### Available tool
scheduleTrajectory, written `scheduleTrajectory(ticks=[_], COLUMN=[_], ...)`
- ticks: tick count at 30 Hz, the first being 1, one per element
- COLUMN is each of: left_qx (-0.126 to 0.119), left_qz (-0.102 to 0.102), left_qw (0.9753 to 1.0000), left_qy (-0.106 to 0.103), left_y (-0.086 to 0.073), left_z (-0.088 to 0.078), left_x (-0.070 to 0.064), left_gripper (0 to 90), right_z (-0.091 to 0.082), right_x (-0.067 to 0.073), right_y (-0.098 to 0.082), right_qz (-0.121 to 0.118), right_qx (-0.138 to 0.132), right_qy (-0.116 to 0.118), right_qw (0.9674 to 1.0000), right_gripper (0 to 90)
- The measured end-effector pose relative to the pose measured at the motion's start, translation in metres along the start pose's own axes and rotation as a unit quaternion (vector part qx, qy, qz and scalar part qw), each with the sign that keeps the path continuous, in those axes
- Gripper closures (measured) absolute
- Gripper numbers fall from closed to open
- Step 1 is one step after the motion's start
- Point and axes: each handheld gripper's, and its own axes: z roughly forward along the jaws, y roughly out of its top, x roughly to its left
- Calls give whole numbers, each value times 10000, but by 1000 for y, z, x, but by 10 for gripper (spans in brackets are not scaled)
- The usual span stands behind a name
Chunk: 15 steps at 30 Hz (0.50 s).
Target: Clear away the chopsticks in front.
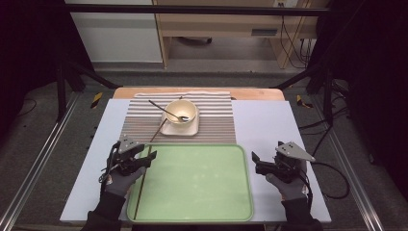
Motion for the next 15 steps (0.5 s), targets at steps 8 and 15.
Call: scheduleTrajectory(ticks=[8,15], left_qx=[-271,-223], left_qz=[-74,-47], left_qw=[9995,9997], left_qy=[-146,-109], left_y=[11,17], left_z=[-5,0], left_x=[3,4], left_gripper=[303,248], right_z=[2,1], right_x=[1,0], right_y=[0,0], right_qz=[-2,56], right_qx=[32,12], right_qy=[6,31], right_qw=[10000,10000], right_gripper=[21,20])
